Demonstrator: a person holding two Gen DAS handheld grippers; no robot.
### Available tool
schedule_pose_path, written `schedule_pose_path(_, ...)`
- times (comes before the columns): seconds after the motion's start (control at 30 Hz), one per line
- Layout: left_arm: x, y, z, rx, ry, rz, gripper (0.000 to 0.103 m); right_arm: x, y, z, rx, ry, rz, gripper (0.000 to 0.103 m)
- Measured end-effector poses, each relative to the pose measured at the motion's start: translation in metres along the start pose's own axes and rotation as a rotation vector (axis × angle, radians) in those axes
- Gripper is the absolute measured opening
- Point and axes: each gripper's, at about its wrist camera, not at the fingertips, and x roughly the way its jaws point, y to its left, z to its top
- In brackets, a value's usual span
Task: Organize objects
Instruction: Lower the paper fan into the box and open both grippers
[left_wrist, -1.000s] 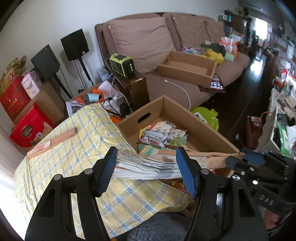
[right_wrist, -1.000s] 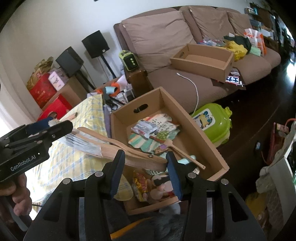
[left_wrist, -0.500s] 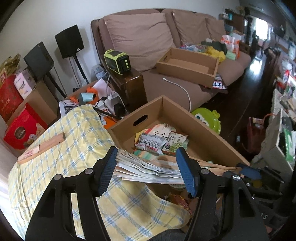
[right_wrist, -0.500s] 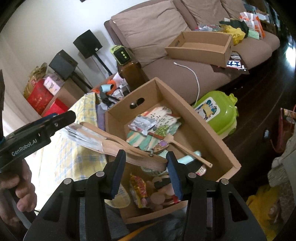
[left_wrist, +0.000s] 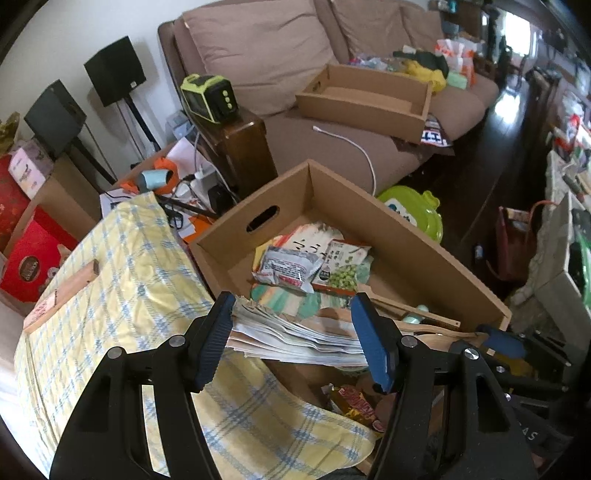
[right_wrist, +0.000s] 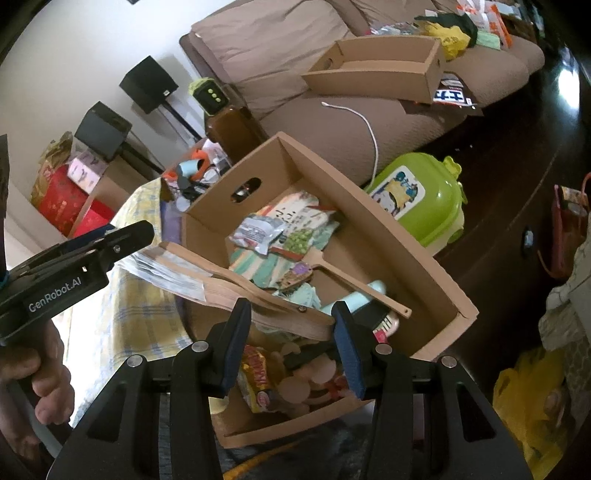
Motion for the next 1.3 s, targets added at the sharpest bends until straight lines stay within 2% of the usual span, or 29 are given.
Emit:
schedule_pose_path(0.43,0.031,0.000,-0.002,-0.042,0.071,-0.028,0.061,0.009,-0.011,-0.003,0.052,0.041,-0.034,0.047)
schedule_pose_path(0.8,0.028,-0.021,0.012,0.010,0.055,-0.025,0.061,0.010,-0.022,-0.001,0.083,0.043,-0.064,0.048)
schedule_pose_path(1.3,0.042,-0.029,0.010,0.007,0.095,-0.015,0.063,0.012,-0.034,-0.002,0.136,0.069,-0.064,0.052)
